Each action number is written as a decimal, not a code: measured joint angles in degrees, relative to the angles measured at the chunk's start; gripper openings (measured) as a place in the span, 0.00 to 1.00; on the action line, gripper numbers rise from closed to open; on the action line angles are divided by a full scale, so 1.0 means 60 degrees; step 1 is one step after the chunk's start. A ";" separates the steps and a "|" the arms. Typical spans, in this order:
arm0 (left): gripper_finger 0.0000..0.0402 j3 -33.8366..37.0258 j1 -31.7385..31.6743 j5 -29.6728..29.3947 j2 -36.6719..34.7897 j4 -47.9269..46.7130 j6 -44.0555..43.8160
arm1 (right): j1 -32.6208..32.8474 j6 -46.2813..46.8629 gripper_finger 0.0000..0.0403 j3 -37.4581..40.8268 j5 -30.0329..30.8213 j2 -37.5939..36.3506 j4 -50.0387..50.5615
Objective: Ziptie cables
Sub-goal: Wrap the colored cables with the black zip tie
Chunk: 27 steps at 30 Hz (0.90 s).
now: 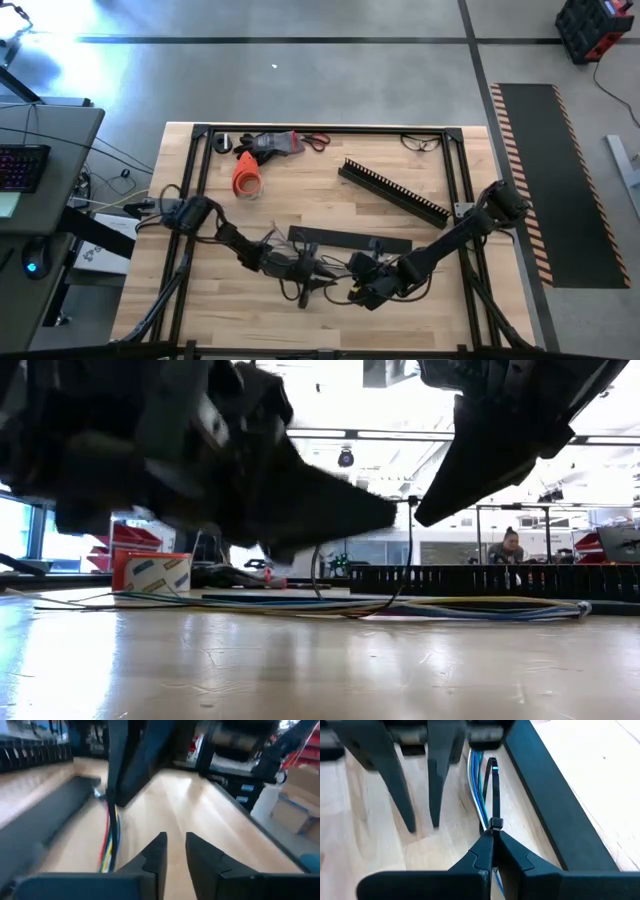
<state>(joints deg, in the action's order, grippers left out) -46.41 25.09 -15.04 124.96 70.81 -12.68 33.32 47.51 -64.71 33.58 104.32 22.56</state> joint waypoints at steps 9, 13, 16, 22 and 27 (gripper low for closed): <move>0.21 -0.0290 0.0462 -0.1547 -0.0819 -0.0825 0.2921 | 0.0007 -0.0923 0.00 0.0000 -0.0171 0.0487 -0.0935; 0.21 -0.0705 0.0181 -0.1328 -0.0808 -0.1958 0.3911 | 0.0024 -0.1173 0.00 0.0000 -0.0422 0.0622 -0.1121; 0.21 -0.0991 -0.0146 -0.0574 -0.0805 -0.2916 0.3965 | 0.0099 -0.1218 0.00 0.0004 -0.0426 0.0622 -0.1106; 0.21 -0.1213 -0.0471 -0.0348 -0.0805 -0.3397 0.4461 | 0.0157 -0.1247 0.00 0.0015 -0.0391 0.0633 -0.1030; 0.21 -0.1254 -0.0589 0.0383 -0.0805 -0.3645 0.4561 | 0.0174 -0.1247 0.00 0.0015 -0.0486 0.0633 -0.1031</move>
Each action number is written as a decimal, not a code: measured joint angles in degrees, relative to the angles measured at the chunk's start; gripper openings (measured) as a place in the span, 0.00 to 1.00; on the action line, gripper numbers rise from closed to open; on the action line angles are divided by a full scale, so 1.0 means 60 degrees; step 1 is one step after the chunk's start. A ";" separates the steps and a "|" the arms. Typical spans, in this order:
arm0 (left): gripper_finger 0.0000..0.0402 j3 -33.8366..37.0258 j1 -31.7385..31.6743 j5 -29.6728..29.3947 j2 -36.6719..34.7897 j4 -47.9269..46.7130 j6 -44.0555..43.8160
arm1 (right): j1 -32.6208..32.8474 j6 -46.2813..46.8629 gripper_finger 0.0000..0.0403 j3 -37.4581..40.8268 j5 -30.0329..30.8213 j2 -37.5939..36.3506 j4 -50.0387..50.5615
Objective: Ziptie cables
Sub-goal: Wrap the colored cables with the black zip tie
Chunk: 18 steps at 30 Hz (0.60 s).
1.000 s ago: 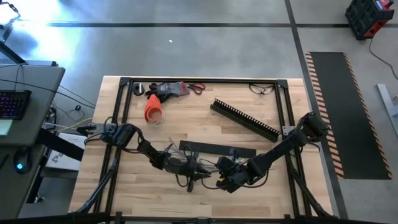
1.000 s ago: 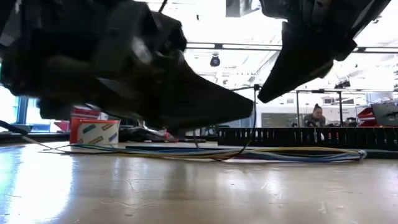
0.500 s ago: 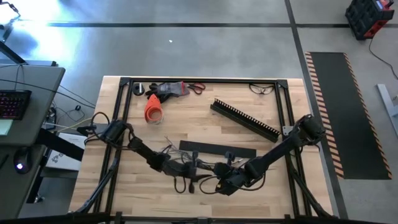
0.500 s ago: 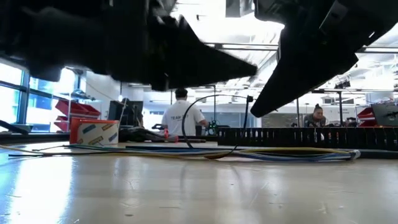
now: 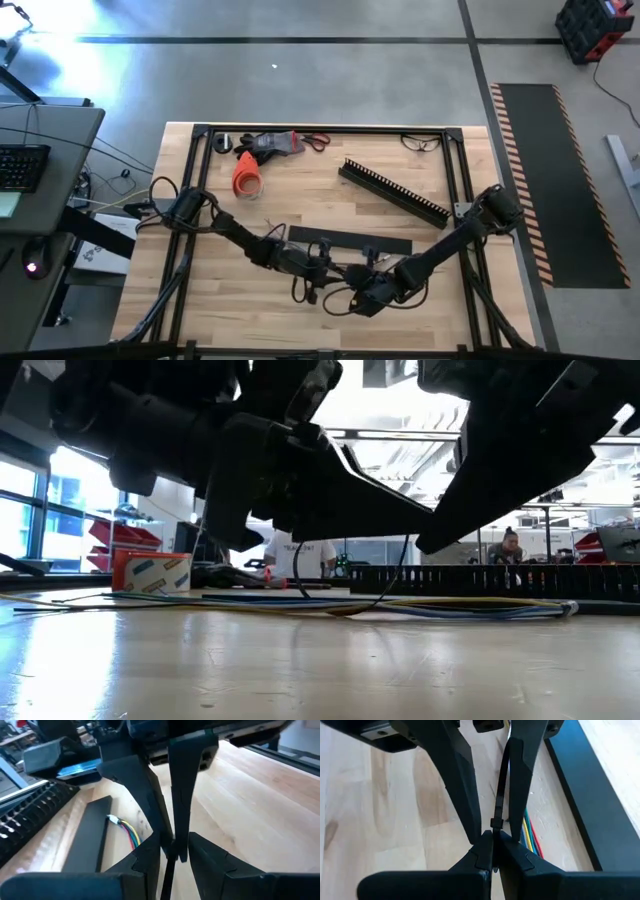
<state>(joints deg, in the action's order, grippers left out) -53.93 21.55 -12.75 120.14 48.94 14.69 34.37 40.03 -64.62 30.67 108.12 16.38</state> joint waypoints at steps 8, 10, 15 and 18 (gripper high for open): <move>0.15 0.0000 -0.0048 0.0363 -0.0033 -0.0320 0.0012 | 0.0157 -0.0023 0.00 0.0000 -0.0053 0.0000 0.0011; 0.12 0.0000 -0.0089 0.0388 -0.0033 -0.0308 0.0010 | 0.0161 -0.0012 0.00 0.0000 -0.0051 0.0000 0.0008; 0.04 0.0010 -0.0155 0.0566 -0.0033 -0.0253 0.0009 | 0.0161 -0.0007 0.00 0.0000 -0.0067 0.0000 0.0015; 0.02 0.0011 -0.0155 0.0717 -0.0033 -0.0232 -0.0003 | 0.0173 -0.0009 0.00 -0.0004 -0.0097 -0.0002 -0.0018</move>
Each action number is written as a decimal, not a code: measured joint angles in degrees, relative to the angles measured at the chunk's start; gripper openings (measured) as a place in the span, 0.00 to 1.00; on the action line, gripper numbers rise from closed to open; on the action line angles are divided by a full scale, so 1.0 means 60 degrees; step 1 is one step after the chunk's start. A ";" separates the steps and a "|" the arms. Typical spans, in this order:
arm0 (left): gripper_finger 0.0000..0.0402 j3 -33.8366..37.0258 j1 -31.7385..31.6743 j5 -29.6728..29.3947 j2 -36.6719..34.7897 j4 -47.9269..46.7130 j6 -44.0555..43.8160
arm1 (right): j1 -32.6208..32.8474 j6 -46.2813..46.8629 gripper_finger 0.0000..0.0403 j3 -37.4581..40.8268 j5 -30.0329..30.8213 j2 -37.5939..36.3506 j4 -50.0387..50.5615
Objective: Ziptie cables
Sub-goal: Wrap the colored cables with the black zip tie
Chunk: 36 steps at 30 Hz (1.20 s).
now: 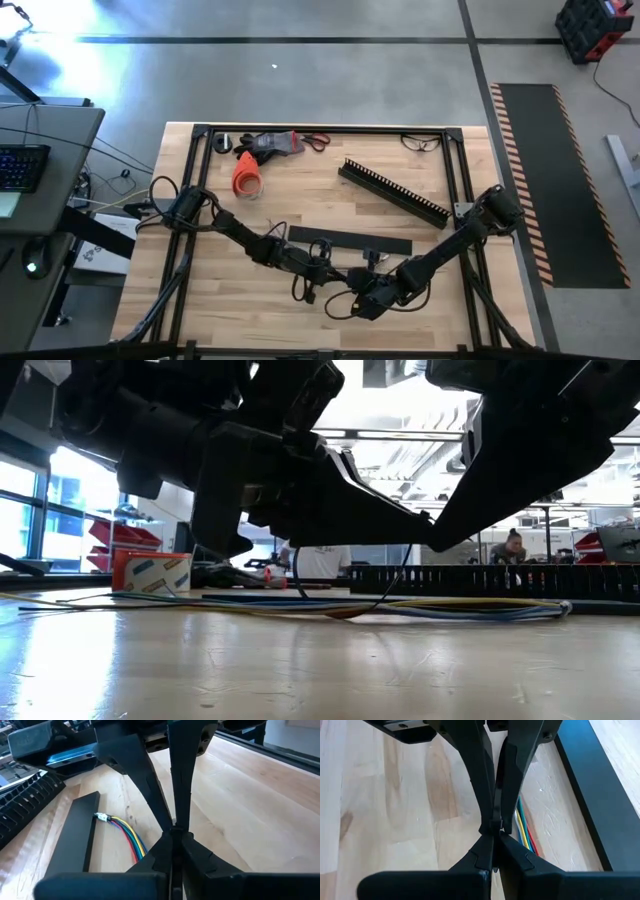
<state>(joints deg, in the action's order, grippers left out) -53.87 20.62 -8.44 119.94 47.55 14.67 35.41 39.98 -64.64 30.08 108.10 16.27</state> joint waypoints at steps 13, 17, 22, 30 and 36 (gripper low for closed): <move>0.14 -0.0273 0.0004 0.0189 0.0000 -0.0222 -0.0078 | -0.0005 0.0005 0.00 0.0000 -0.0101 -0.0016 0.0036; 0.19 -0.0280 0.0018 0.0200 -0.0004 -0.0220 -0.0079 | -0.0005 0.0005 0.00 0.0000 -0.0098 -0.0016 0.0029; 0.16 -0.0280 0.0015 0.0207 -0.0011 -0.0226 -0.0078 | -0.0009 0.0005 0.00 0.0000 -0.0101 -0.0016 0.0029; 0.02 -0.0295 0.0004 0.0208 -0.0022 -0.0352 -0.0100 | -0.0005 0.0002 0.00 0.0000 -0.0105 -0.0015 0.0036; 0.01 -0.0306 0.0011 0.0136 -0.0029 -0.0426 -0.0106 | 0.0141 0.0128 0.00 0.0000 -0.0032 -0.0012 0.0081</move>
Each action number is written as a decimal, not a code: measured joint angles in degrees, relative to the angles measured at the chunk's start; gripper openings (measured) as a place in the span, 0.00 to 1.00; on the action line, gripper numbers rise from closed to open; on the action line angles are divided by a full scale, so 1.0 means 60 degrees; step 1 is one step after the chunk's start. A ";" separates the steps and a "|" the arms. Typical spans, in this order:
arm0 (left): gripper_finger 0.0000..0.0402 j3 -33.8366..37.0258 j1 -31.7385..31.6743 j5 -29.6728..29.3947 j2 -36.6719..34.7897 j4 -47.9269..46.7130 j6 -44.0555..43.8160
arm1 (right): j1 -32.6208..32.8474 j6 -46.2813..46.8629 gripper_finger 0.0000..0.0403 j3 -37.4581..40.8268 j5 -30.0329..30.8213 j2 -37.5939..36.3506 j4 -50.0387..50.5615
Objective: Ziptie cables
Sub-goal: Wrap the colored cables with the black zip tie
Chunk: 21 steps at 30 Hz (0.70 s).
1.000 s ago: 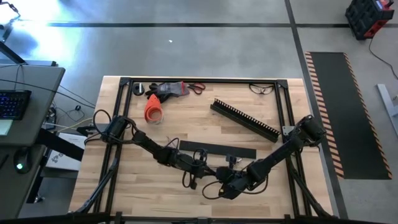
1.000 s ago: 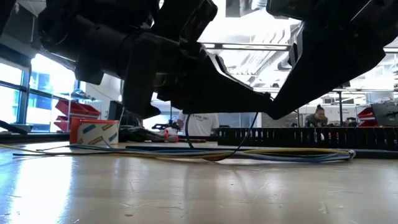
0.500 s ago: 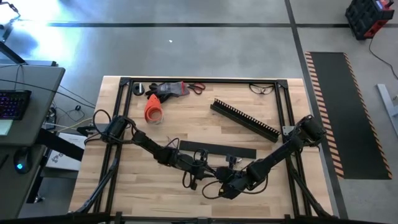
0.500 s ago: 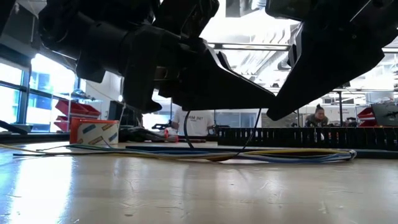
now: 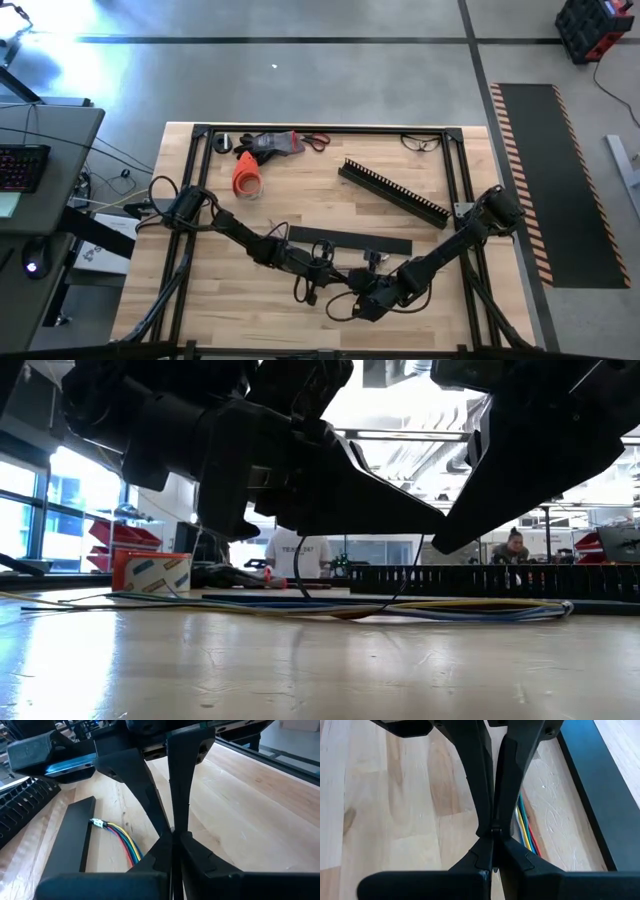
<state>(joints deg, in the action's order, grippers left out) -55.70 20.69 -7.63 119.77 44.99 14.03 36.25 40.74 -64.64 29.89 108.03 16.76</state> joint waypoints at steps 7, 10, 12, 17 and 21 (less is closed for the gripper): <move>0.00 -0.0004 -0.0077 -0.0108 -0.0516 -0.0907 0.0189 | 0.0578 0.1035 0.00 -0.0004 0.0555 0.0000 0.0520; 0.00 -0.0004 -0.0139 0.0039 -0.0637 -0.1086 0.0195 | 0.0908 0.1284 0.00 -0.0011 0.0776 0.0000 0.0546; 0.00 -0.0004 -0.0174 0.0153 -0.0634 -0.1106 0.0198 | 0.1134 0.1563 0.00 -0.0011 0.0733 0.0000 0.0598; 0.00 0.0011 -0.0232 -0.0178 -0.0634 -0.1229 0.0187 | 0.1887 0.2558 0.00 -0.0011 0.0194 0.0000 0.0975; 0.00 0.0011 -0.0280 -0.0008 -0.0634 -0.1184 0.0145 | 0.2406 0.3484 0.00 -0.0011 0.0215 0.0000 0.1438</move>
<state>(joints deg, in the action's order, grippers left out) -55.64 19.01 -7.67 115.96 37.89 14.90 50.69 61.65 -64.71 31.18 108.03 25.39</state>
